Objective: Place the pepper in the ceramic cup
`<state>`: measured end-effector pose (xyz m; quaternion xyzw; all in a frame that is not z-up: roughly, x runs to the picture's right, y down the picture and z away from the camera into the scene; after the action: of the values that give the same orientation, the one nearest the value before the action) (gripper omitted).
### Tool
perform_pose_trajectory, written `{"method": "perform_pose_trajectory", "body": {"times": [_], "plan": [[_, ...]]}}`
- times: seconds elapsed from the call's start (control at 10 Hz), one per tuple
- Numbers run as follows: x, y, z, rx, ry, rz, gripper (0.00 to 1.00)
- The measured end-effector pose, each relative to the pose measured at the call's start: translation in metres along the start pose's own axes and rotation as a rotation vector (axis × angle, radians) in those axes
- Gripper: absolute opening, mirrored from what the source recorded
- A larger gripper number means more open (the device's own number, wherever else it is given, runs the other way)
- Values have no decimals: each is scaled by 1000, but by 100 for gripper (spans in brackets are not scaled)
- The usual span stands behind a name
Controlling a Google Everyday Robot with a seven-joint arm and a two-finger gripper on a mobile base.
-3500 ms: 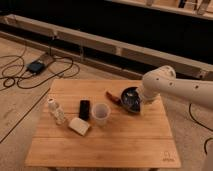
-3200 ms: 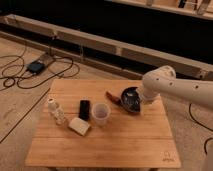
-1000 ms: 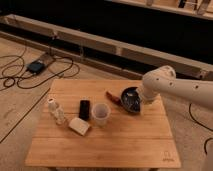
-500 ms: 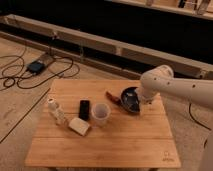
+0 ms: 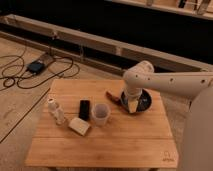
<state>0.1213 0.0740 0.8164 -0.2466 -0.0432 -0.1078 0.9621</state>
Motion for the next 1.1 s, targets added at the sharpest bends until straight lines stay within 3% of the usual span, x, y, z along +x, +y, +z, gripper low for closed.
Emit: {"method": "perform_pose_trajectory", "body": {"times": [0.6,1.1], "plan": [[-42,-40,52,29,-13,-27,80],[-40,-56,82,-32,40,1,80]]}}
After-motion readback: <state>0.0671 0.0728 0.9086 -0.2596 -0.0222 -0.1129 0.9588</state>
